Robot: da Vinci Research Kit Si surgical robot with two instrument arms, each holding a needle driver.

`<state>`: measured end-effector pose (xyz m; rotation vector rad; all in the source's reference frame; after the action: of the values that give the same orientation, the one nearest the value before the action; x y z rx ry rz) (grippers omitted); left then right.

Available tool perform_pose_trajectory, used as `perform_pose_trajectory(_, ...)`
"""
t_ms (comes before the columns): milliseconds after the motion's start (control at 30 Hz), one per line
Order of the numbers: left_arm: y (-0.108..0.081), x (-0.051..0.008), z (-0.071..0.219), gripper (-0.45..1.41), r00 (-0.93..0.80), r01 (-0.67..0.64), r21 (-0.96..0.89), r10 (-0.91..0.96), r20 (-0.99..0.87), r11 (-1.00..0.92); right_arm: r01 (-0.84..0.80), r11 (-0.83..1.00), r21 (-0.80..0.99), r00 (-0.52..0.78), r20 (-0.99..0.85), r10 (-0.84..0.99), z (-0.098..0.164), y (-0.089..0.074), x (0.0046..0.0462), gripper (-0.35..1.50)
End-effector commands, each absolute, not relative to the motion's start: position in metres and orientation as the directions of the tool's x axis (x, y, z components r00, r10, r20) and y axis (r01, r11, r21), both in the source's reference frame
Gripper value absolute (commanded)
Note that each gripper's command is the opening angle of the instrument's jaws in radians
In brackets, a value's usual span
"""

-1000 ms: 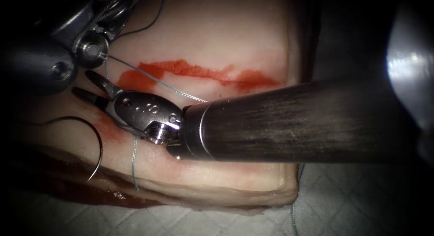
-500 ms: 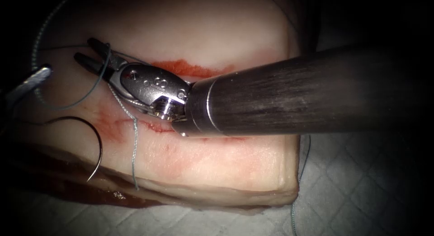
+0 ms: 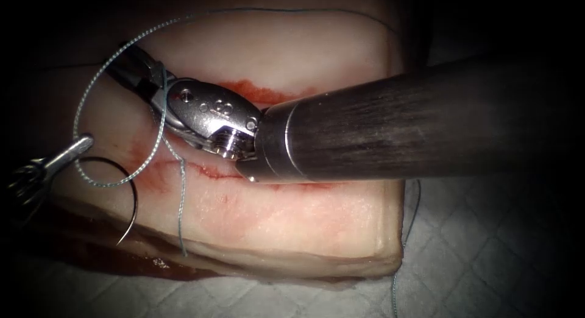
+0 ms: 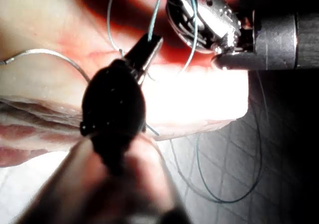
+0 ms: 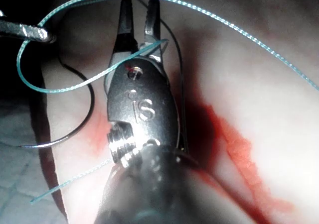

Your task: Wound Closure

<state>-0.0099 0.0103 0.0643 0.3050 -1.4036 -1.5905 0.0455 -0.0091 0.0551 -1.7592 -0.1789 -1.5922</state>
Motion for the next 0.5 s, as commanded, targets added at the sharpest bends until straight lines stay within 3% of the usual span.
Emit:
perform_pose_trajectory(33, 0.0112, -0.0101, 0.0656, -0.45, -0.511, 0.481, 0.868, -0.765, 0.391, 0.121, 0.548, -0.721, -0.425, 0.221, 0.905, -0.365, 0.0552, -0.0092, 0.0463, -0.11)
perform_pose_trajectory(500, 0.0171, -0.0092, 0.0715, -0.45, -0.465, 0.539, 0.833, -0.782, 0.415, 0.121, 0.498, -0.749, -0.437, 0.243, 0.900, -0.363, 0.0539, -0.0104, 0.0464, -0.18)
